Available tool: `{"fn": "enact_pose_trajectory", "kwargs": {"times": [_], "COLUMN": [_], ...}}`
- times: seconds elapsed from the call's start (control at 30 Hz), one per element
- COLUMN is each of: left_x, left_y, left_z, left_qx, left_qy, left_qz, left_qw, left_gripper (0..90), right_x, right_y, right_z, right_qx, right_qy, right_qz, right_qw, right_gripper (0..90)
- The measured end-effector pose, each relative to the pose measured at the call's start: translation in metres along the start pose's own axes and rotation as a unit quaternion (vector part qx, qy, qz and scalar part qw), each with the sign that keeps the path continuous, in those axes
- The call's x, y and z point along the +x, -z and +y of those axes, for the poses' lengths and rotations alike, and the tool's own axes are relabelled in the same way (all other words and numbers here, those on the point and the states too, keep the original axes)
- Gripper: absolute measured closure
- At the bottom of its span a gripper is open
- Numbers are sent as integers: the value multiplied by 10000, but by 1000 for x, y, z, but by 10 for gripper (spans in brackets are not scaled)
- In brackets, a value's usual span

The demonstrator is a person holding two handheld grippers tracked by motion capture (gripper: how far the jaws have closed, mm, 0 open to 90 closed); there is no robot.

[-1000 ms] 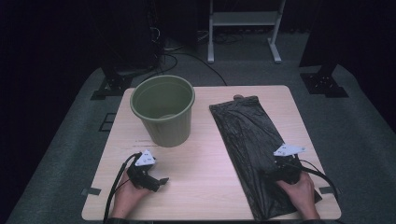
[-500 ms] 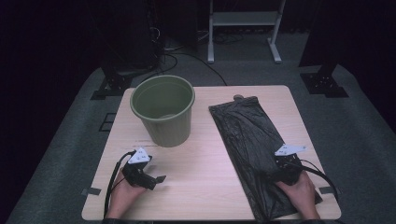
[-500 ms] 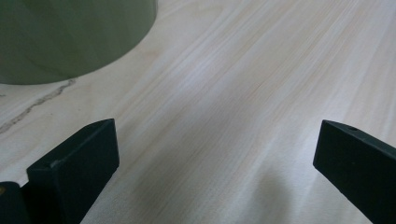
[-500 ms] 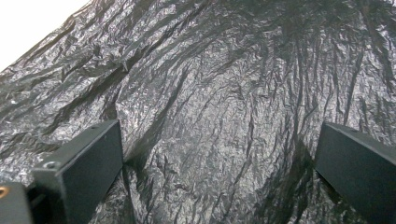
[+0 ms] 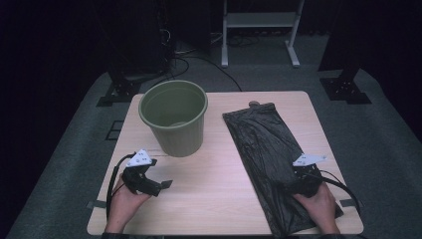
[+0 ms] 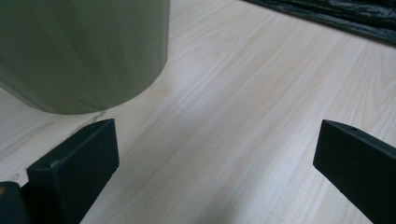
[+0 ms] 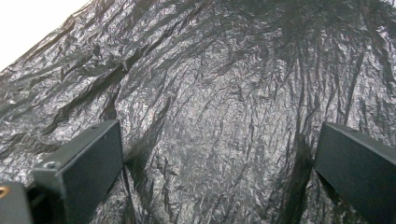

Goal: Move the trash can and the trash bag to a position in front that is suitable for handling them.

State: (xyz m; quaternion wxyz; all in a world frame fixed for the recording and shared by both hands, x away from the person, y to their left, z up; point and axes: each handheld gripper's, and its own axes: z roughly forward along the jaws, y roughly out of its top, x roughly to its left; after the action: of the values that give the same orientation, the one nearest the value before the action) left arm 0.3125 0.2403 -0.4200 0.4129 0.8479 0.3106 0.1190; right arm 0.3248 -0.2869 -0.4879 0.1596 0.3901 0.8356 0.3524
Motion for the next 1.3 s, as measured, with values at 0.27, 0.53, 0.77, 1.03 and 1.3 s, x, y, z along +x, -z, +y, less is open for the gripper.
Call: {"fn": "enact_pose_trajectory", "kwargs": {"times": [0.27, 0.53, 0.77, 1.03, 1.3], "left_x": [1, 8, 14, 20, 34], "left_y": [16, 29, 42, 58, 68], "left_z": [18, 37, 57, 80, 100], "left_qx": [-36, -54, -102, -152, -241], "left_qy": [71, 130, 113, 90, 43], "left_qz": [-11, 65, 145, 240, 201], "left_qw": [10000, 9999, 9998, 9996, 9995], "left_gripper": [0, 0, 0, 0, 0], "right_x": [0, 0, 0, 0, 0], "right_y": [0, 0, 0, 0, 0], "right_z": [0, 0, 0, 0, 0], "right_qx": [1, 2, 3, 4, 5], "right_qy": [8, 6, 6, 15, 23], "right_qz": [0, 2, 2, 12, 24], "right_qw": [10000, 10000, 10000, 10000, 10000], "right_gripper": [0, 0, 0, 0, 0]}}
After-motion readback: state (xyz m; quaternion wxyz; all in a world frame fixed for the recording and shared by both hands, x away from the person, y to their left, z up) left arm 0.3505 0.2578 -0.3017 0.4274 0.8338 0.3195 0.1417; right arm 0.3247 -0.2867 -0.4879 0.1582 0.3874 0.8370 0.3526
